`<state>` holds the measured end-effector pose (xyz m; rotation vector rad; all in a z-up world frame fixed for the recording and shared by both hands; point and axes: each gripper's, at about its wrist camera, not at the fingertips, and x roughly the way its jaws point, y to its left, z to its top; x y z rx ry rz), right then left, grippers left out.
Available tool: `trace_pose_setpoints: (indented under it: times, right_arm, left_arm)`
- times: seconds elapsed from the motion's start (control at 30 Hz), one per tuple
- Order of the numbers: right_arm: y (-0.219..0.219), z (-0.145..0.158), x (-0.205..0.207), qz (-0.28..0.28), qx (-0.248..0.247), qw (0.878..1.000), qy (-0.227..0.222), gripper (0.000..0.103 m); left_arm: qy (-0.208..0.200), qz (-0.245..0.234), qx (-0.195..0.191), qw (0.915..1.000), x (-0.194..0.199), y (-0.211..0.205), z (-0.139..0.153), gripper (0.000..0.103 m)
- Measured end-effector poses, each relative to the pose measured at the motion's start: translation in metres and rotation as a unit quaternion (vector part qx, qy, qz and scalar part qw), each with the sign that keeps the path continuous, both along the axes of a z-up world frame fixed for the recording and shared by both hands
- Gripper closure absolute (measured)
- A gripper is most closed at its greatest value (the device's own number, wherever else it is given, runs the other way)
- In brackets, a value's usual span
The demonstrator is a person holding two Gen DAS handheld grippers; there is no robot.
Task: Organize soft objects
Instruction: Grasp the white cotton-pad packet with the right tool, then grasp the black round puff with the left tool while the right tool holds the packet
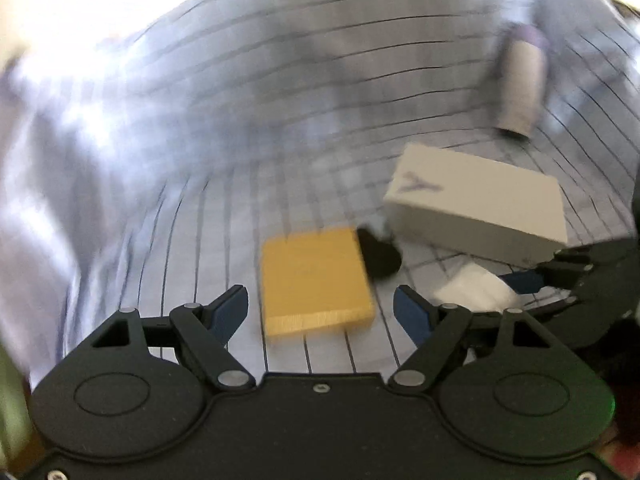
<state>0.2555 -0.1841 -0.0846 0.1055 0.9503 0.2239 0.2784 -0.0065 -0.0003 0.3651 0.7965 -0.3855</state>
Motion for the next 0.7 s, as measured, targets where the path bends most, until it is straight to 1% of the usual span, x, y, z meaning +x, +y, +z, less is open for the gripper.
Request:
trace_pose_setpoints:
  times: [0.07, 0.13, 0.2, 0.23, 0.33, 0.43, 0.57, 0.7]
  right_arm:
    - [-0.004, 0.000, -0.004, -0.006, 0.005, 1.000, 0.002, 0.052]
    - [-0.005, -0.001, -0.007, -0.008, 0.008, 1.000, 0.002, 0.052]
    - [-0.005, 0.000, -0.009, -0.008, 0.008, 1.000, 0.001, 0.052]
    - [-0.005, 0.000, -0.009, -0.008, 0.009, 1.000, 0.001, 0.052]
    - [-0.007, 0.000, -0.011, -0.006, 0.018, 1.000, 0.004, 0.051]
    - [-0.009, -0.001, -0.009, -0.006, 0.025, 1.000, 0.007, 0.051]
    - [-0.011, -0.003, -0.007, -0.011, 0.033, 0.999, 0.010, 0.050]
    - [-0.007, -0.005, -0.005, -0.020, 0.009, 1.000, 0.004, 0.050]
  left_arm:
    - [-0.019, -0.067, 0.033, 0.9970, 0.007, -0.013, -0.004, 0.027]
    - [-0.023, -0.126, 0.052, 0.9904, 0.013, -0.024, -0.009, 0.027]
    - [-0.016, -0.181, 0.059, 0.9816, 0.019, -0.033, -0.014, 0.027]
    - [-0.009, -0.209, 0.066, 0.9758, 0.023, -0.038, -0.018, 0.027]
    - [0.007, -0.265, 0.097, 0.9593, 0.029, -0.050, -0.031, 0.025]
    - [0.015, -0.287, 0.118, 0.9505, 0.038, -0.058, -0.043, 0.025]
    - [0.040, -0.304, 0.110, 0.9454, 0.055, -0.056, -0.052, 0.025]
    - [0.063, -0.317, 0.119, 0.9387, 0.069, -0.061, -0.066, 0.025]
